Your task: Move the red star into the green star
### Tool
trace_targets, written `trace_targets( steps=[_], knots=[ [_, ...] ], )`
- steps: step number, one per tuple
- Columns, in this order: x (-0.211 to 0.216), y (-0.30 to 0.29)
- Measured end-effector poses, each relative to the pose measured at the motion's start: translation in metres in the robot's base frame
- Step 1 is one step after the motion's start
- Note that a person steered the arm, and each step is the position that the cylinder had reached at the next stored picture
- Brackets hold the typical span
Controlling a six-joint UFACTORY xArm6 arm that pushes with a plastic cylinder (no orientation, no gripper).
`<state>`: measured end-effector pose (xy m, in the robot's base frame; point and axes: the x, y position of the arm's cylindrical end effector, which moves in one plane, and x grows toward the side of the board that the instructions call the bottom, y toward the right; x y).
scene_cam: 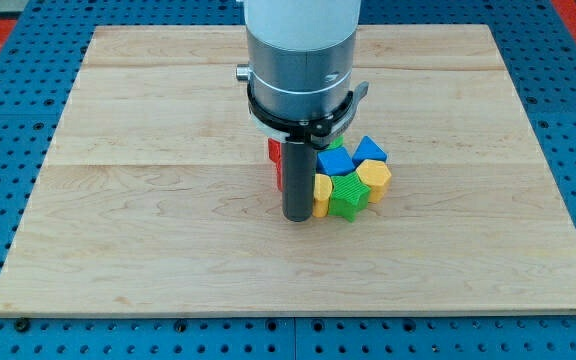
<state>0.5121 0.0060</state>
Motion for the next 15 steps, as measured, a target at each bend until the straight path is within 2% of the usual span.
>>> trace_targets(
  steps=[3,6,7,9,12,13,15],
  knots=[
    [0.002,-0.001],
    [0.011,-0.038],
    [0.002,-0.063],
    [-0.075,-0.083],
    [-0.091,-0.041],
    [-0.091,-0.01],
    [-0.055,0.02]
  ],
)
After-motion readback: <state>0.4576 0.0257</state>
